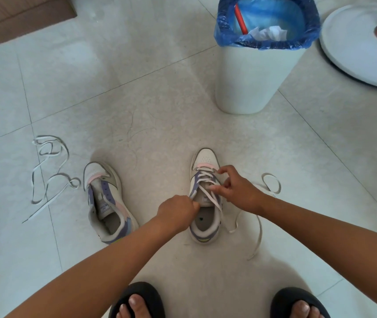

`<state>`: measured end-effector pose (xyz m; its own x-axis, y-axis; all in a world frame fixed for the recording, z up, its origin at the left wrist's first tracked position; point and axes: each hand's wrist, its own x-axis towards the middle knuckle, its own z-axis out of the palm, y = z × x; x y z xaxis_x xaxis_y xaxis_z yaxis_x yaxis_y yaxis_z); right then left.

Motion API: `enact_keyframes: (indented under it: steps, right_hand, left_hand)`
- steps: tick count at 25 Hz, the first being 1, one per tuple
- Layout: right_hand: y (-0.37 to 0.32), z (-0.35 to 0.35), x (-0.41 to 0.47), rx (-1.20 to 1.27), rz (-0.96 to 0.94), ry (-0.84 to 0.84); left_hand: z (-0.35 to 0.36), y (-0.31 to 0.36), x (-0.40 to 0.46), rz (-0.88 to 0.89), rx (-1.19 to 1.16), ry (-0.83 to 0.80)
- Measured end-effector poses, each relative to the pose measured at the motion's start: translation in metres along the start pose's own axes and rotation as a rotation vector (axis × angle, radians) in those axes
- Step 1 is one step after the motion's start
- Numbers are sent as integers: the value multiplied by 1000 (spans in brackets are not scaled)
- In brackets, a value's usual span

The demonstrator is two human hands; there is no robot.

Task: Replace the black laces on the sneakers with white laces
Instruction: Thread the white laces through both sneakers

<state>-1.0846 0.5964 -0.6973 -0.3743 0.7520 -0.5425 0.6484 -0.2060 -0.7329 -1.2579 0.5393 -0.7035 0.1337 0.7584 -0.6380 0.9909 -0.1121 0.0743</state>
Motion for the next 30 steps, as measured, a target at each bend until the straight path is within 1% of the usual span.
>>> enact_keyframes:
  steps: [2, 4, 6, 7, 8, 10, 11, 12, 13, 14, 15, 17, 19, 22, 24, 27, 28, 30]
  right_hand:
    - [4, -5, 1, 136, 88, -94]
    - [12, -13, 0, 146, 90, -94]
    - [22, -28, -7, 25, 56, -49]
    - [26, -36, -12, -75, 30, -15]
    - [29, -42, -17, -176, -8, 32]
    - [29, -49, -27, -352, -136, 167]
    - [27, -49, -29, -426, -218, 237]
    - [24, -50, -32, -473, -287, 290]
    - [20, -51, -33, -488, -334, 324]
    - [17, -54, -36, -480, -369, 346]
    - [15, -58, -39, -483, -418, 384]
    - [17, -67, -41, -598, -576, 548]
    - [22, -74, -42, -703, -717, 708]
    - [29, -80, -40, -793, -828, 845]
    - [36, -86, -40, -850, -806, 898]
    - [50, -100, -42, -919, -651, 921]
    - [56, -106, -43, -913, -557, 925]
    - [67, -119, -45, -790, -269, 900]
  left_hand:
    - [-4, -3, -3, 19, 22, -43]
    - [-9, -10, -3, -55, -57, -107]
    - [-21, -19, -6, -229, -195, -180]
    - [-28, -22, -7, -279, -214, -176]
    - [-34, -24, -6, -272, -182, -112]
    - [-48, -20, -1, -140, -133, 122]
    - [-54, -13, 4, -25, -134, 218]
    - [-60, -4, 12, 97, -127, 265]
    - [-67, 5, 19, 196, -117, 251]
    - [-73, 12, 27, 251, -159, 204]
    - [-80, 14, 33, 270, -257, 137]
    - [-90, 10, 43, 288, -478, 24]
    - [-95, 1, 48, 289, -526, -17]
    - [-96, -4, 51, 258, -531, -34]
    - [-94, -4, 53, 247, -580, -58]
    - [-91, -9, 53, 231, -615, -59]
    - [-90, -13, 52, 223, -619, -63]
    - [-88, -20, 50, 213, -615, -74]
